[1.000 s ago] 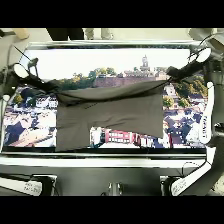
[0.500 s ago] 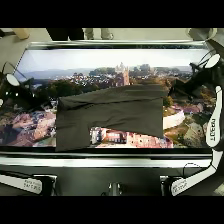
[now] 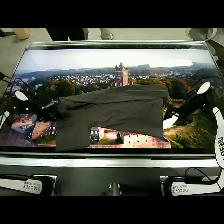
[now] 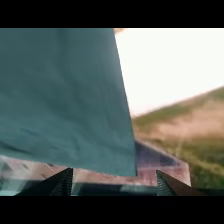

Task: Fold the shirts.

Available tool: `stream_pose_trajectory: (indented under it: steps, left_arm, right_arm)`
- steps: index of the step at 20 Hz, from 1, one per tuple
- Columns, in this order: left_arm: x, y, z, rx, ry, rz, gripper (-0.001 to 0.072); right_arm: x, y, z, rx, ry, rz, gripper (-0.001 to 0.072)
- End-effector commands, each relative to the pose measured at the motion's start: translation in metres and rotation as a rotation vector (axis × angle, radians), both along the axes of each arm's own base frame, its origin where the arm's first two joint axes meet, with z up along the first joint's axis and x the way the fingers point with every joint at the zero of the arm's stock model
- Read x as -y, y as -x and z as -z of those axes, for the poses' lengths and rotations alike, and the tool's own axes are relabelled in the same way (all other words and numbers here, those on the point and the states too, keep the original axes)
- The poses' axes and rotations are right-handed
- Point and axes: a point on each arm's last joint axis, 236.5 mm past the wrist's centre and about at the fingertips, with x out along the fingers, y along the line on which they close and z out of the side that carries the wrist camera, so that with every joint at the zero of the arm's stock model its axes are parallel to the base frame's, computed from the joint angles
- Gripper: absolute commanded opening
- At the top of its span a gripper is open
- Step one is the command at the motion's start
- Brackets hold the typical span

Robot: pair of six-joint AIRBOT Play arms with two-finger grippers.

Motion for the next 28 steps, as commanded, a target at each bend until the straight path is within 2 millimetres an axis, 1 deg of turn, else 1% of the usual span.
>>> stream_pose_trajectory:
  steps: [1,2,4,6,7,9,10,11,12,13,14,15,16,17,18,19,20,21,22,23,24,25,26,28]
  left_arm:
    - [0.008,-0.012,0.004,0.052,-0.018,-0.004,0.0162]
    - [0.008,-0.011,0.003,0.049,-0.017,0.0,0.0024]
    - [0.01,-0.008,-0.002,0.041,-0.01,0.013,0.0029]
    - [0.01,-0.01,-0.015,0.072,-0.014,0.017,0.0029]
    - [0.01,-0.012,-0.024,0.095,-0.018,0.017,0.0028]
    - [0.009,-0.016,-0.04,0.137,-0.025,0.017,0.0029]
    - [0.009,-0.017,-0.048,0.157,-0.028,0.017,0.0029]
    - [0.009,-0.016,-0.056,0.171,-0.03,0.02,0.0029]
    - [0.01,-0.018,-0.07,0.199,-0.033,0.029,0.0028]
    - [0.009,-0.024,-0.095,0.274,-0.048,0.051,0.0027]
    - [0.008,-0.035,-0.138,0.407,-0.083,0.089,0.0027]
    - [0.003,-0.045,-0.191,0.548,-0.127,0.094,0.0026]
    - [-0.003,-0.052,-0.262,0.729,-0.174,0.074,0.0026]
    - [-0.004,-0.05,-0.338,0.914,-0.206,0.038,0.0027]
    - [-0.003,-0.034,-0.427,1.125,-0.229,-0.011,0.0027]
    - [0.002,-0.004,-0.513,1.346,-0.242,-0.051,0.0027]
    - [0.007,0.035,-0.582,1.537,-0.265,-0.074,0.0027]
    - [0.012,0.077,-0.635,1.691,-0.282,-0.093,0.0027]
    - [0.017,0.119,-0.672,1.809,-0.294,-0.102,0.0027]
    - [0.022,0.149,-0.691,1.875,-0.301,-0.103,0.0027]
    - [0.026,0.173,-0.701,1.918,-0.3,-0.108,0.0027]
    - [0.029,0.187,-0.703,1.93,-0.29,-0.113,0.0027]
    - [0.029,0.194,-0.702,1.925,-0.289,-0.116,0.0027]
    - [0.029,0.191,-0.694,1.893,-0.304,-0.103,0.0027]
  right_arm:
    - [-0.013,0.028,0.029,-0.042,-0.03,0.016,0.0572]
    - [-0.018,0.029,0.035,-0.034,-0.049,0.037,0.0577]
    - [-0.034,0.023,0.044,-0.001,-0.105,0.096,0.0576]
    - [-0.04,0.015,0.052,0.036,-0.124,0.148,0.0554]
    - [-0.043,0.013,0.054,0.047,-0.135,0.171,0.052]
    - [-0.054,0.011,0.051,0.043,-0.184,0.207,0.0446]
    - [-0.059,0.012,0.048,0.04,-0.213,0.206,0.0381]
    - [-0.067,0.009,0.042,0.06,-0.254,0.188,0.0205]
    - [-0.073,0.008,0.031,0.064,-0.296,0.16,0.0024]
    - [-0.074,0.002,0.014,0.103,-0.314,0.098,0.0024]
    - [-0.07,-0.015,-0.013,0.209,-0.303,0.033,0.0024]
    - [-0.059,-0.039,-0.05,0.345,-0.251,-0.015,0.0024]
    - [-0.042,-0.068,-0.104,0.526,-0.154,-0.053,0.0024]
    - [-0.029,-0.095,-0.181,0.752,-0.059,-0.076,0.0024]
    - [-0.021,-0.105,-0.265,0.972,0.029,-0.093,0.0025]
    - [-0.019,-0.095,-0.36,1.211,0.116,-0.105,0.0025]
    - [-0.017,-0.073,-0.436,1.403,0.203,-0.1,0.0025]
    - [-0.014,-0.035,-0.51,1.592,0.301,-0.074,0.0025]
    - [-0.013,0.008,-0.563,1.729,0.37,-0.018,0.0025]
    - [-0.013,0.046,-0.596,1.825,0.408,0.033,0.0025]
    - [-0.014,0.072,-0.611,1.875,0.431,0.06,0.0025]
    - [-0.013,0.09,-0.614,1.886,0.466,0.066,0.0025]
    - [-0.009,0.099,-0.611,1.867,0.505,0.069,0.0025]
    - [0.0,0.101,-0.595,1.792,0.539,0.075,0.0025]
